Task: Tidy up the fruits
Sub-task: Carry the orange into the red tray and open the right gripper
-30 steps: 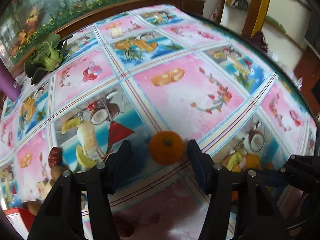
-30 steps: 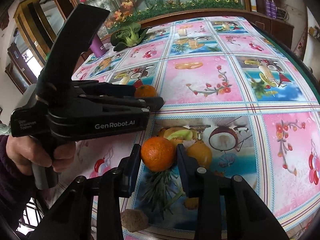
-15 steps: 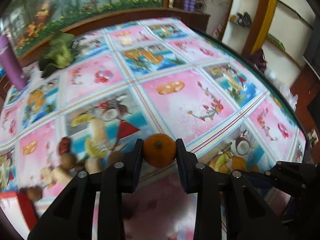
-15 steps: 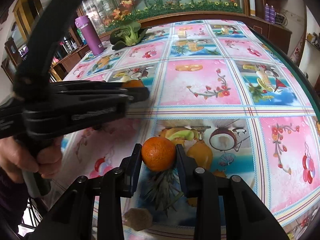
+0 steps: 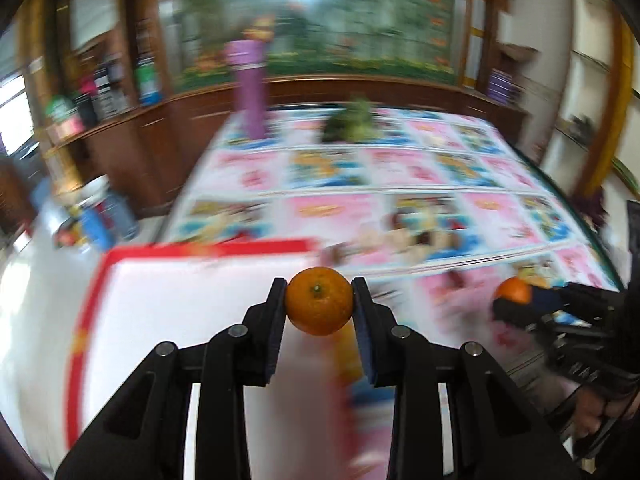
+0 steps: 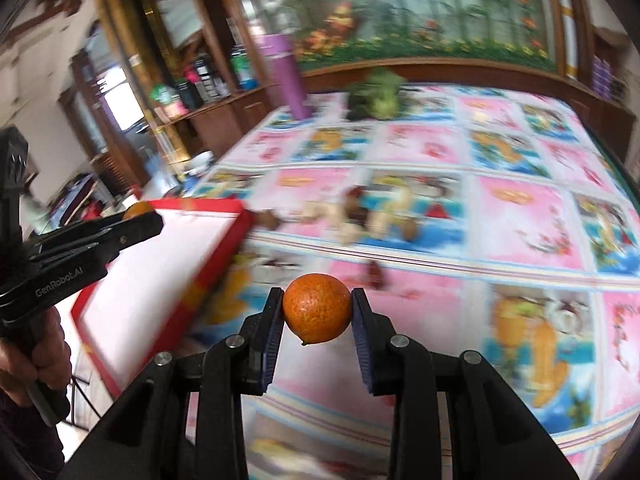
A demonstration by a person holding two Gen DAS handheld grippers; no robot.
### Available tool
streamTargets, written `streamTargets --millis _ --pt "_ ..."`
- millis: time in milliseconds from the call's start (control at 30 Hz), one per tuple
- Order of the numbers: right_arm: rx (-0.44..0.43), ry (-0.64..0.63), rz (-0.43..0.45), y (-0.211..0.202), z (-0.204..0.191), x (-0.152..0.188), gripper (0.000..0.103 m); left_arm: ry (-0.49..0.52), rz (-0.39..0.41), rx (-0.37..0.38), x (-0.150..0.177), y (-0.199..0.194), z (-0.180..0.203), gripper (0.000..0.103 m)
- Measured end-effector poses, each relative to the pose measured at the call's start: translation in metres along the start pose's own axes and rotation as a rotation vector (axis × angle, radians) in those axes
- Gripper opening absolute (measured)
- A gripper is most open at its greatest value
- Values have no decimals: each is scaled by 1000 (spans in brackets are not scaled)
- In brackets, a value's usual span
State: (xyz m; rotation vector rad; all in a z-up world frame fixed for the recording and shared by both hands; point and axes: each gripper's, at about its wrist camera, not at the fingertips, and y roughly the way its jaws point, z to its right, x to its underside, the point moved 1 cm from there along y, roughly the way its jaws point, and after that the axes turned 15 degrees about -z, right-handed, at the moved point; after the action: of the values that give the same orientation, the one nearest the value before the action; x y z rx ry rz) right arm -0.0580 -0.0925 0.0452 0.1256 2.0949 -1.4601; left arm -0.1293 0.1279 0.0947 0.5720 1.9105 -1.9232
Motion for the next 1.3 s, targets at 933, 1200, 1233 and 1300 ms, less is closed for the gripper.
streamTargets --millis 933,1200,1233,1300 --pt "-97 -300 -185 80 -166 16 34 -202 -149 -277 85 29 -107 43" --pt "-61 -243 -29 46 -143 8 49 -187 -79 -366 82 10 -103 69" --pt "-47 -221 -15 44 -136 6 50 -189 -77 -365 82 9 -103 69" --pt "-4 -181 -12 43 -124 5 50 -190 -73 -370 82 7 -103 69"
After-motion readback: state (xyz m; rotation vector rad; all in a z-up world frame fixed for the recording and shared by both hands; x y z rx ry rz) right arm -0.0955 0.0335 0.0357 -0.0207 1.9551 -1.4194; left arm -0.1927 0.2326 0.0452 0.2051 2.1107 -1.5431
